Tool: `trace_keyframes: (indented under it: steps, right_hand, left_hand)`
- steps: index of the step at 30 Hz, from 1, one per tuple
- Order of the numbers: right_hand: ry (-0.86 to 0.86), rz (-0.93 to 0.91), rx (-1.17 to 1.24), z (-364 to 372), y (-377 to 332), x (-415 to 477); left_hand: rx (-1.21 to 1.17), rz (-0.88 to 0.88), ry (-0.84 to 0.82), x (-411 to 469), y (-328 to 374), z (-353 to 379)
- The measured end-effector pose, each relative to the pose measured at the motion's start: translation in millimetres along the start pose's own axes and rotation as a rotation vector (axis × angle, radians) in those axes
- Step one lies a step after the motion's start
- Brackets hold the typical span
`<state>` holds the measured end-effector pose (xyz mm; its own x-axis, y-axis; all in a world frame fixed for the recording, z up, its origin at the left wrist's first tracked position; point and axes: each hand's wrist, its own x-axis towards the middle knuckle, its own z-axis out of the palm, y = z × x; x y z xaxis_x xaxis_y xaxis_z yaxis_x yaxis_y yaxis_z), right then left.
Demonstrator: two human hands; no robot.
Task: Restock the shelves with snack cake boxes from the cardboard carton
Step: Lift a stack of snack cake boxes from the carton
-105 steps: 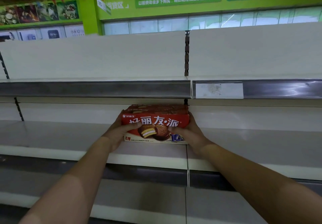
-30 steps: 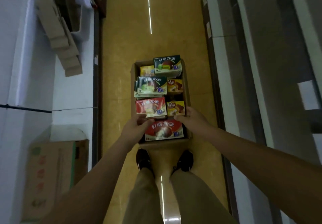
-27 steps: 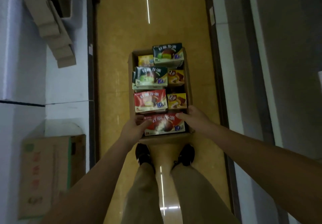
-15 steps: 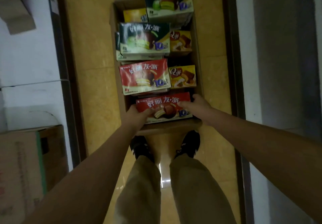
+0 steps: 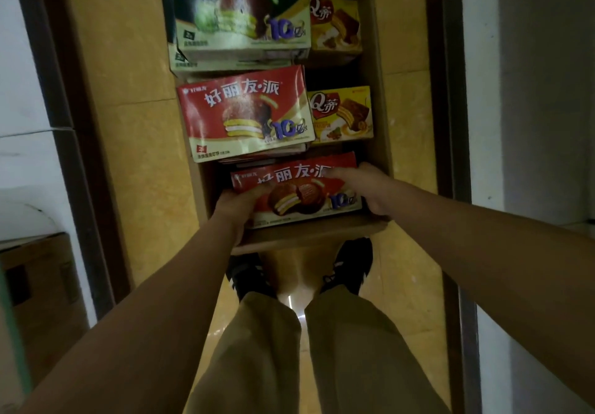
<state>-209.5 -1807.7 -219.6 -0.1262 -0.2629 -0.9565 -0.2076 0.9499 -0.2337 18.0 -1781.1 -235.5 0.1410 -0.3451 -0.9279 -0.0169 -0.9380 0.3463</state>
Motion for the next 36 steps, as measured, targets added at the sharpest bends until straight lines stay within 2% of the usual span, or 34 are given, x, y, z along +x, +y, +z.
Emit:
trace_keyframes:
  steps: [8, 13, 23, 36]
  right_hand:
    - [0.036, 0.009, 0.185, 9.2, 9.8, 26.4]
    - [0.038, -0.005, 0.213, 8.1, 11.1, 19.1]
    - [0.022, -0.036, 0.246, -3.2, 1.5, -21.8]
    - [-0.007, -0.100, 0.205, -33.7, -28.6, -103.7]
  left_hand:
    - [-0.076, -0.068, -0.031, 20.6, -5.8, 2.9]
    - [-0.095, -0.071, -0.044, 14.5, -5.5, 3.5]
    - [-0.110, -0.025, -0.058, -14.2, 3.8, -5.6]
    - [-0.119, 0.043, -0.108, -102.8, 38.6, -7.7]
